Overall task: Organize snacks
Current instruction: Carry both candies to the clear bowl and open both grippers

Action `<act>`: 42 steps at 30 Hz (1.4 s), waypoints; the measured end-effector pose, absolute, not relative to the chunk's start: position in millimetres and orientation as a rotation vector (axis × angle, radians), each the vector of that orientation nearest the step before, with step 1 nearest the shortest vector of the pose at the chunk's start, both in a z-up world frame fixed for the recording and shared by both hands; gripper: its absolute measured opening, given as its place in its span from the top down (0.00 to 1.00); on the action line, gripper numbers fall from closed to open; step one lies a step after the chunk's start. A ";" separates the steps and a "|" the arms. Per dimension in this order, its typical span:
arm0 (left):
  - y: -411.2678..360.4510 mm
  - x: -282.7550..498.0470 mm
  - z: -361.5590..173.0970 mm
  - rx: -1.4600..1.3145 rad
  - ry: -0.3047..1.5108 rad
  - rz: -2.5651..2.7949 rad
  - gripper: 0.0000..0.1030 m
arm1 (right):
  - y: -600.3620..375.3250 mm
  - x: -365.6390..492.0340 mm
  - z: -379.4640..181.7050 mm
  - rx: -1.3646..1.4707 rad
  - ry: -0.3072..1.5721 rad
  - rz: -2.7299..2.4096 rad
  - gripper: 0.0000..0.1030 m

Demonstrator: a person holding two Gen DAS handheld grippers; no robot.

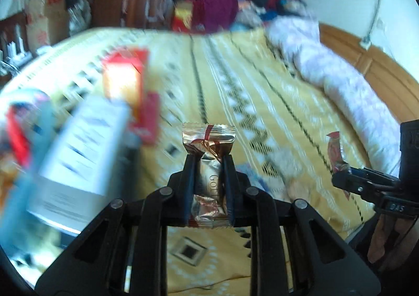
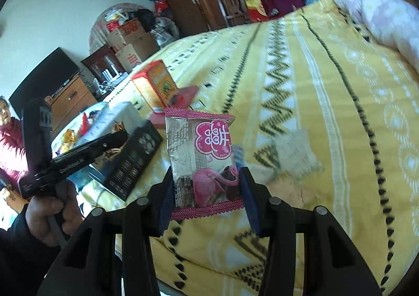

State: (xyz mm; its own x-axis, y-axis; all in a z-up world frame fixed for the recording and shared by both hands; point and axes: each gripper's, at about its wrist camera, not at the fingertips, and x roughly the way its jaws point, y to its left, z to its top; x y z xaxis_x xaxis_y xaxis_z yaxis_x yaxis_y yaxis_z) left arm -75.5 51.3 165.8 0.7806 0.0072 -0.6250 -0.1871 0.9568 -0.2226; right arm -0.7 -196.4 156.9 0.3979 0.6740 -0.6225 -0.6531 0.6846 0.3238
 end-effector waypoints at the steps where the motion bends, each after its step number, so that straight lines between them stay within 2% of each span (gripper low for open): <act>1: 62.9 -81.7 177.5 -0.277 0.649 0.130 0.80 | -184.4 -1.6 168.5 0.019 0.780 0.860 0.51; 9: 190.0 -145.9 227.0 -0.333 0.558 0.423 0.80 | -50.9 -23.8 245.6 -0.066 0.655 1.078 0.51; 16: 290.4 -201.9 221.3 -0.442 0.564 0.666 0.80 | 85.3 -52.8 260.0 -0.118 0.699 1.267 0.51; 24: 310.8 -223.0 194.2 -0.513 0.621 0.706 0.80 | 190.4 -74.7 234.1 -0.180 0.796 1.339 0.51; 31: 316.0 -225.0 186.4 -0.498 0.647 0.679 0.79 | 218.7 -81.0 220.1 -0.210 0.832 1.343 0.51; 35: 323.4 -230.0 186.6 -0.488 0.660 0.697 0.77 | 224.0 -84.2 216.5 -0.215 0.849 1.348 0.46; 36: 324.2 -230.6 187.0 -0.486 0.663 0.705 0.75 | 222.3 -84.8 216.7 -0.208 0.850 1.351 0.42; 37: 324.5 -231.6 187.3 -0.482 0.665 0.715 0.69 | 220.9 -85.8 217.9 -0.204 0.849 1.347 0.38; 41: 320.3 -240.1 194.3 -0.443 0.639 0.780 0.38 | 208.1 -89.0 223.3 -0.175 0.840 1.340 0.38; 42: 318.9 -241.3 195.9 -0.434 0.634 0.788 0.36 | 201.0 -90.9 225.3 -0.164 0.834 1.338 0.38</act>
State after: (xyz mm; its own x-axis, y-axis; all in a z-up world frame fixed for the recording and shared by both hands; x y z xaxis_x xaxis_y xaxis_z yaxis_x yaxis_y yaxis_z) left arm -241.3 318.9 195.9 0.5386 0.5138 -0.6678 -0.7623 0.6347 -0.1265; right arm -90.9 201.0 225.3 -0.0040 0.7889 -0.6145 -0.8991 0.2661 0.3475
